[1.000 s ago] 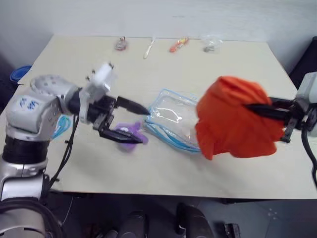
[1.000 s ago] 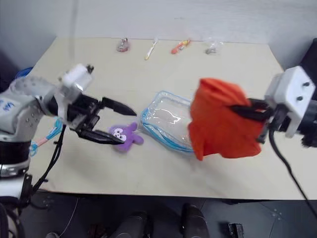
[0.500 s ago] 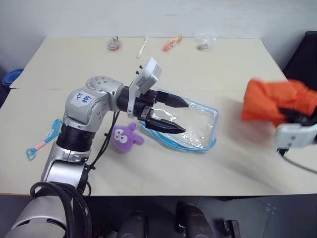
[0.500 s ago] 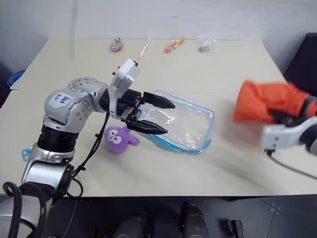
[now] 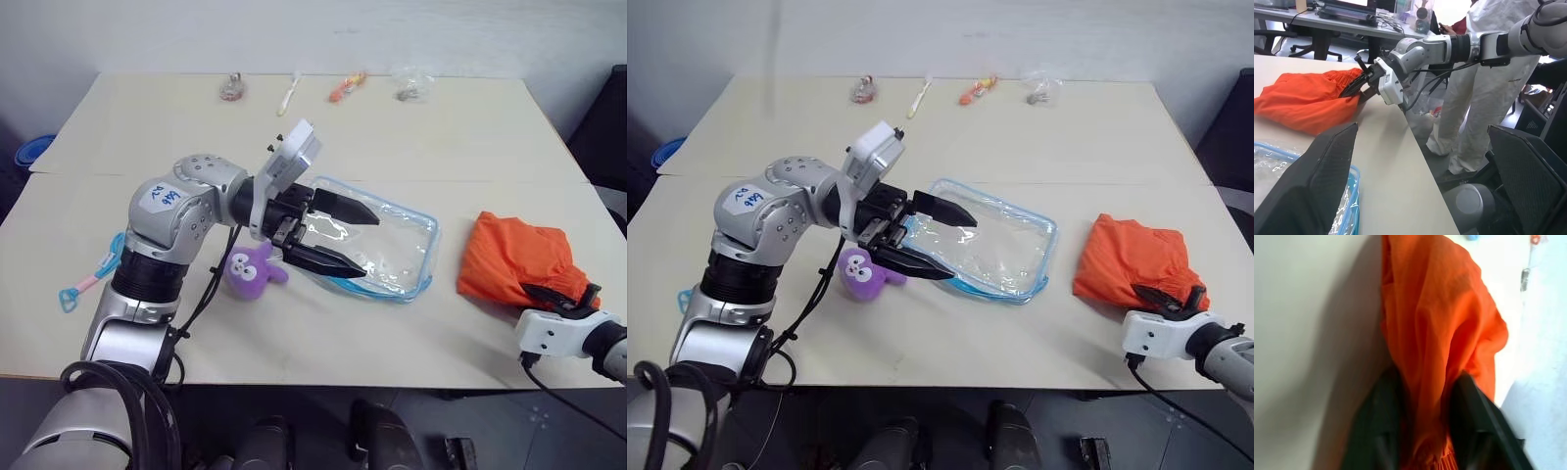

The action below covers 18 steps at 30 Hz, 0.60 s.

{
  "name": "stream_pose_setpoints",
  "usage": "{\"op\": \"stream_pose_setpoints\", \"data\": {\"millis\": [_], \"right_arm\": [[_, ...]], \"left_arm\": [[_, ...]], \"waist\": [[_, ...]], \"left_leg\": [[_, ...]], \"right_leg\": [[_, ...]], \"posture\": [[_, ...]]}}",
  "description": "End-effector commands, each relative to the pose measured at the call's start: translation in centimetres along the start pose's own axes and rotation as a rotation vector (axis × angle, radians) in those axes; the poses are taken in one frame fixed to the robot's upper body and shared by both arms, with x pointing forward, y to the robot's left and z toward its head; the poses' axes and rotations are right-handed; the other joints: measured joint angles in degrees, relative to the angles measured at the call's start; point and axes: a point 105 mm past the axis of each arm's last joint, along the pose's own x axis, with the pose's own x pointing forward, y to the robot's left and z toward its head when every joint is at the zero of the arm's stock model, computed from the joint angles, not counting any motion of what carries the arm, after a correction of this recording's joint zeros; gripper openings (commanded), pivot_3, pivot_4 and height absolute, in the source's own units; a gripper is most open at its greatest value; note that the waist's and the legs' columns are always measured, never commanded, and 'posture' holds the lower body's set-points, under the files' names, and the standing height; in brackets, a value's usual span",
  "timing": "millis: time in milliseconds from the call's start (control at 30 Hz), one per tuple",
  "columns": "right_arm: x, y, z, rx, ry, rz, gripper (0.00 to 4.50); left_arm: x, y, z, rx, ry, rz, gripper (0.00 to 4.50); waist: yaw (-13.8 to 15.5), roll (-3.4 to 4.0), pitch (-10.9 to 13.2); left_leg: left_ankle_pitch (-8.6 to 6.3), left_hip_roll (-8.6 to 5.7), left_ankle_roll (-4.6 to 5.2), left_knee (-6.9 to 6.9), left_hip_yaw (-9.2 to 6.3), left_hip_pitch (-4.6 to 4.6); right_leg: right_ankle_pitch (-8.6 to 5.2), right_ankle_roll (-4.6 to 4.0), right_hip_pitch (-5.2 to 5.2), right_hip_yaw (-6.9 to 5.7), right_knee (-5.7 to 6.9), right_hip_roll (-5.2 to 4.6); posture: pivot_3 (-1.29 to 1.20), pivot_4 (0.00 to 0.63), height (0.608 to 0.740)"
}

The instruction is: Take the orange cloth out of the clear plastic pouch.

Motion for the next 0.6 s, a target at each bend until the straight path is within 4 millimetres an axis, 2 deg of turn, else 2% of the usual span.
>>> {"op": "stream_pose_setpoints", "data": {"millis": [33,200,267,400,500,600], "right_arm": [[-0.6,-1.4,0.5,0.019,-0.006,-0.036,2.78],[-2.1,-2.0,1.2,0.069,0.001,-0.029,4.45],[-3.5,-1.8,1.9,0.156,-0.002,-0.013,4.45],[-6.8,-1.5,3.3,0.526,-0.009,0.002,4.45],[-9.5,-2.3,2.3,0.775,0.043,-0.064,4.45],[-12.6,-2.2,1.0,0.972,0.101,-0.101,4.45]], "left_arm": [[0.2,0.2,0.9,0.056,0.003,-0.006,4.5],[0.0,0.5,0.7,0.069,0.007,-0.012,4.5],[-0.3,0.8,0.5,0.078,0.011,0.0,4.5],[-1.3,1.1,0.2,0.097,0.023,0.03,4.5],[-2.4,1.2,0.2,0.102,0.028,0.053,4.5],[-3.6,1.0,0.4,0.102,0.02,0.075,4.5]], "waist": [[0.0,0.0,0.0],[0.1,0.0,0.0],[0.3,0.01,0.0],[0.4,0.01,0.0],[0.3,0.0,0.0],[0.3,0.01,0.0]], "left_leg": [[0.0,-0.03,0.0,0.0,0.0,0.0],[0.0,-0.08,0.0,0.0,0.0,0.0],[0.0,-0.13,0.0,-0.01,0.01,-0.02],[0.0,-0.15,0.0,-0.02,0.01,-0.07],[-0.02,-0.17,0.04,0.02,-0.09,-0.01],[-0.03,-0.17,0.08,0.04,-0.11,0.05]], "right_leg": [[0.0,0.0,0.01,-0.01,0.0,0.0],[0.0,0.0,0.01,-0.03,0.0,0.02],[0.0,0.0,0.01,-0.03,0.0,-0.01],[0.0,0.0,0.04,-0.2,-0.06,0.04],[0.03,0.0,0.11,-0.11,-0.06,0.02],[0.07,-0.01,0.13,-0.04,-0.06,0.02]], "posture": [[0.0,0.15,0.74],[0.0,0.15,0.74],[0.0,0.15,0.74],[0.0,0.15,0.74],[0.0,0.15,0.74],[0.0,0.15,0.74]]}}
